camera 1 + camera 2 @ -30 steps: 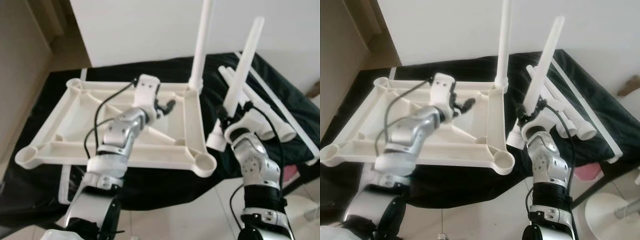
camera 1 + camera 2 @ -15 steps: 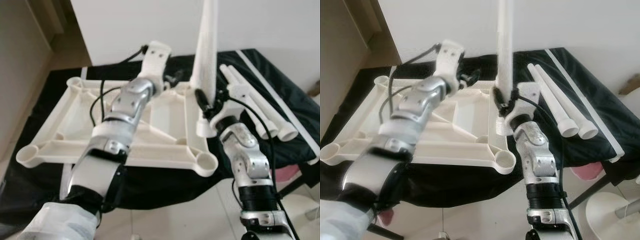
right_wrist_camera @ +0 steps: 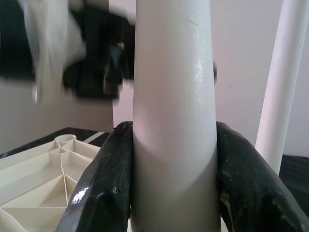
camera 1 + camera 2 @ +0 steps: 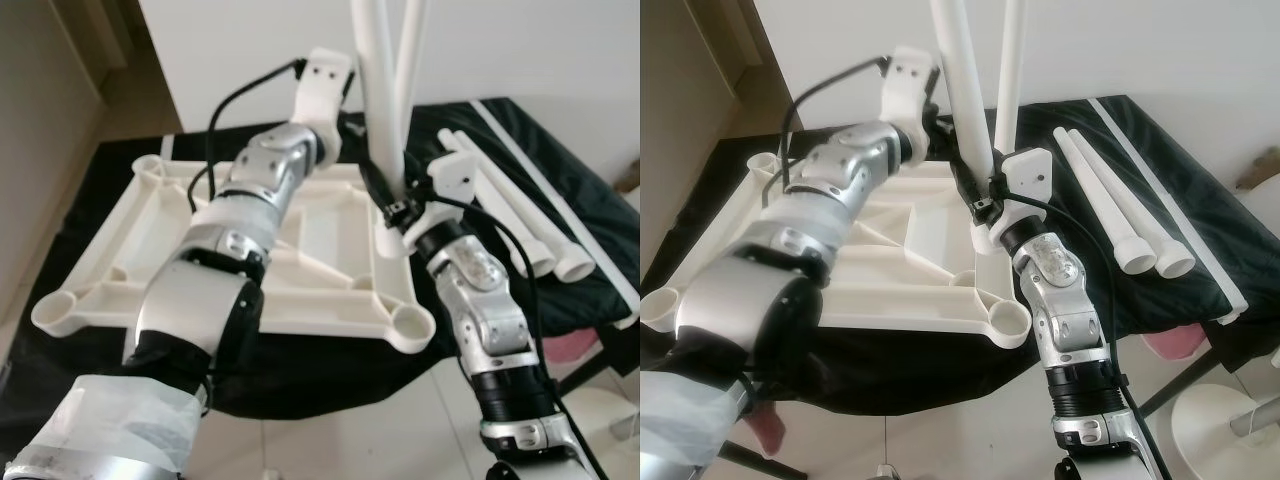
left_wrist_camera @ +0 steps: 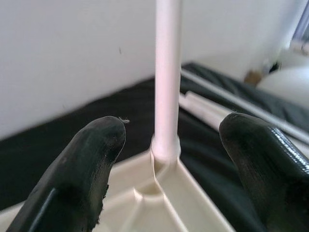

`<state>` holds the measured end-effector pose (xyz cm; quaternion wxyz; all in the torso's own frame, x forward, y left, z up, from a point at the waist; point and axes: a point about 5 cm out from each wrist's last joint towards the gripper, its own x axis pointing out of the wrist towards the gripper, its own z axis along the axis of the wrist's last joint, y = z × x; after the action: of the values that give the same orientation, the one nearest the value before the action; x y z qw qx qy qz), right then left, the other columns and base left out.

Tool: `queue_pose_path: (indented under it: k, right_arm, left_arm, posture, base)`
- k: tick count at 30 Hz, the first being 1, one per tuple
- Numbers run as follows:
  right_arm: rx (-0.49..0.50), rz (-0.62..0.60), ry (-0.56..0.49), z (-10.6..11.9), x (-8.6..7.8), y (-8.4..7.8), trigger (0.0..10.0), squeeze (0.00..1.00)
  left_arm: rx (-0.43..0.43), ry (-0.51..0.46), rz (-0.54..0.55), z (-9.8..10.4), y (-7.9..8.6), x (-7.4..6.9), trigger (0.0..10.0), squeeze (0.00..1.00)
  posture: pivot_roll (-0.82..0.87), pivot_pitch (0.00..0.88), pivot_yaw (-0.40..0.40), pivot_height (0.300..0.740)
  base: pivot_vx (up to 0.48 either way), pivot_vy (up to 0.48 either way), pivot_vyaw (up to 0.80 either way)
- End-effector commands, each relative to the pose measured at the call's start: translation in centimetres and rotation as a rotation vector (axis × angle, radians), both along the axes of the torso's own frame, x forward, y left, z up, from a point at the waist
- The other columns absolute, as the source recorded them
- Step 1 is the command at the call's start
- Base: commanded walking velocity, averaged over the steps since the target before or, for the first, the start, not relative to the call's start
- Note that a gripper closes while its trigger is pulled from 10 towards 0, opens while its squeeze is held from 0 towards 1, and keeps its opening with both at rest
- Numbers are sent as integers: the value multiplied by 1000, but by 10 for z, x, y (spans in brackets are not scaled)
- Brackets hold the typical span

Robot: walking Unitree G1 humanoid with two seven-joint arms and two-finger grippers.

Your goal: Building children table

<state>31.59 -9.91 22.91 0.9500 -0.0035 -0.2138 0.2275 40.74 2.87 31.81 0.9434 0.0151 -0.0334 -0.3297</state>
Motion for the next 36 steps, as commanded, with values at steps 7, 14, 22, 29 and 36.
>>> queue_pose_path:
  k: [7,14,22,29,36]
  right_arm:
    - [-54,53,35,-10,4,16,10000,0]
    - [-57,51,44,-13,7,18,10000,0]
    - [-49,45,48,-15,7,19,10000,0]
    - [-39,36,49,-15,7,19,10000,0]
    - [-11,8,37,-13,7,16,10000,0]
  left_arm:
    - [-55,-112,-309,35,-32,-21,10000,0]
    - [-84,-164,-364,50,-40,-32,10000,0]
    - [-101,-190,-394,57,-46,-40,10000,0]
    - [-100,-181,-361,51,-43,-37,10000,0]
    - [-97,-235,-189,39,-23,-23,10000,0]
  posture:
    - [0,0,33,740]
    - [12,0,25,740]
    - [13,0,27,740]
    - [11,0,31,740]
    - [7,0,35,740]
  base:
    - [0,0,0]
    - [0,0,0]
    - [0,0,0]
    - [0,0,0]
    - [0,0,0]
